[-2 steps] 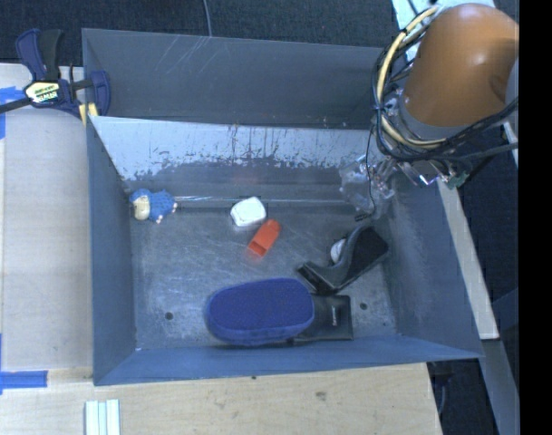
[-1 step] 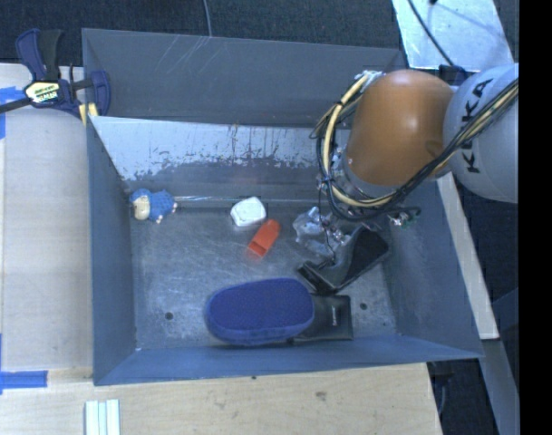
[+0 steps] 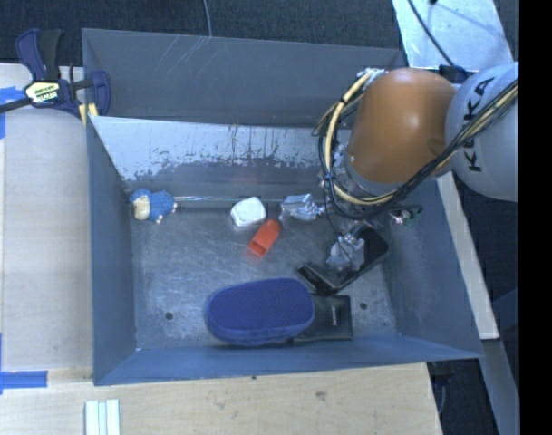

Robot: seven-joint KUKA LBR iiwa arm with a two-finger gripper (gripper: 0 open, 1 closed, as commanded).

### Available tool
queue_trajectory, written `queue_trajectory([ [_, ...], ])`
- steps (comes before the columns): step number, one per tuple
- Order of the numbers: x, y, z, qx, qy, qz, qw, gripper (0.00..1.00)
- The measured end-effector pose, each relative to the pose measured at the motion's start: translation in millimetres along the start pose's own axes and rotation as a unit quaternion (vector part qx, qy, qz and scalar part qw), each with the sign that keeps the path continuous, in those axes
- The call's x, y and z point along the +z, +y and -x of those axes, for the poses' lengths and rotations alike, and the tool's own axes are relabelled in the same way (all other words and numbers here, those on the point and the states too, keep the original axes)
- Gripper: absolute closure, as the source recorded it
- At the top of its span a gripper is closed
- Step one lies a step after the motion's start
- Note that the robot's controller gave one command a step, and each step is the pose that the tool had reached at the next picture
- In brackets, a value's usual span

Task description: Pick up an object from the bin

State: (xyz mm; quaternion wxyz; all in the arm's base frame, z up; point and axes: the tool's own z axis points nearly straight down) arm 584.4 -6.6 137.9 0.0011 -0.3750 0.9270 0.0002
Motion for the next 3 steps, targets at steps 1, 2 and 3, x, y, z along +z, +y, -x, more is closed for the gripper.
queue_trajectory([
  [1,31,-36,-123.0,-0.029,0.0010,0.002,0.9996,0.00],
  [2,63,-56,-87.7,-0.140,-0.0001,0.001,0.9902,0.00],
  [3,62,-54,-85.9,-0.140,-0.0016,0.002,0.9901,1.00],
])
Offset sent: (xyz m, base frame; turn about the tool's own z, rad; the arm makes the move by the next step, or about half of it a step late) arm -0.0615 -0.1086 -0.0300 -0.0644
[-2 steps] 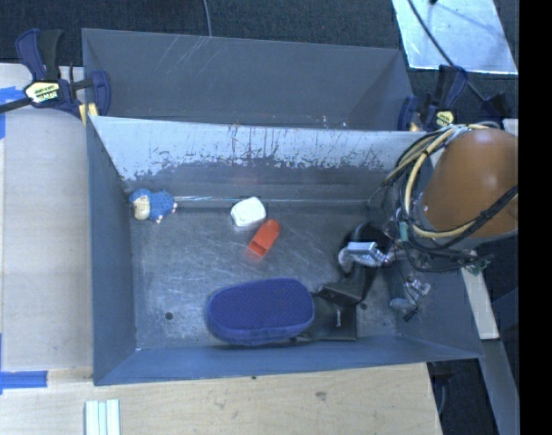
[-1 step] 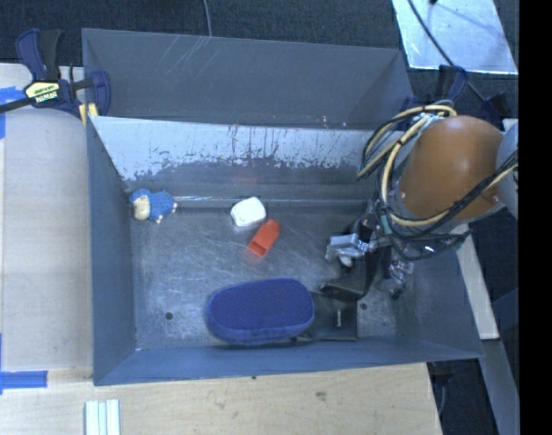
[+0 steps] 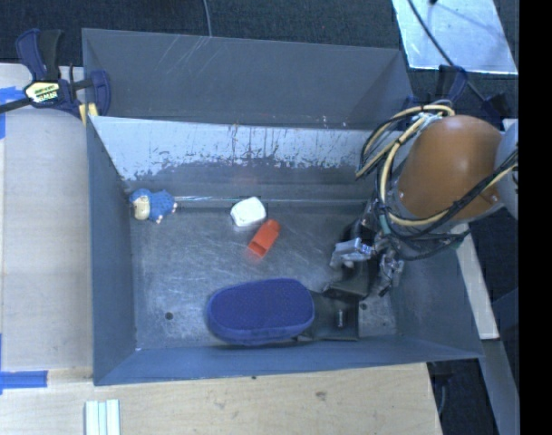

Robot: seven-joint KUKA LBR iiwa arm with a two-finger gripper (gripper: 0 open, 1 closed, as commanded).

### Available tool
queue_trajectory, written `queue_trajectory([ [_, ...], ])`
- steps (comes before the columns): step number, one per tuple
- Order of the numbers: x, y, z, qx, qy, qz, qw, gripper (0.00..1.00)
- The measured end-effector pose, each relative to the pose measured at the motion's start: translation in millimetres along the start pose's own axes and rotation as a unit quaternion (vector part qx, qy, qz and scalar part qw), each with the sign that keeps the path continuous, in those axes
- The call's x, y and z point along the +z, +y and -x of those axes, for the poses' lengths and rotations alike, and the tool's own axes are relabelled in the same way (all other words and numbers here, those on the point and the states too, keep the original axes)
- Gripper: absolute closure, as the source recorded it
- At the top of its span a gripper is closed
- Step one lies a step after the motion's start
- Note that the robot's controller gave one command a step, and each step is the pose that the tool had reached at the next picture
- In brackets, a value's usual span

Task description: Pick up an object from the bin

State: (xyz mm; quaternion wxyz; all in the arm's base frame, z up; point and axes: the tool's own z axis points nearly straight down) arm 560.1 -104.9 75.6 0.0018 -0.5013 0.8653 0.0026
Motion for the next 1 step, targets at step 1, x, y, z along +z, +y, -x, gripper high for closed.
queue_trajectory([
  [1,-142.9,36.3,-14.4,-0.007,0.0022,-0.002,1.0000,1.00],
])
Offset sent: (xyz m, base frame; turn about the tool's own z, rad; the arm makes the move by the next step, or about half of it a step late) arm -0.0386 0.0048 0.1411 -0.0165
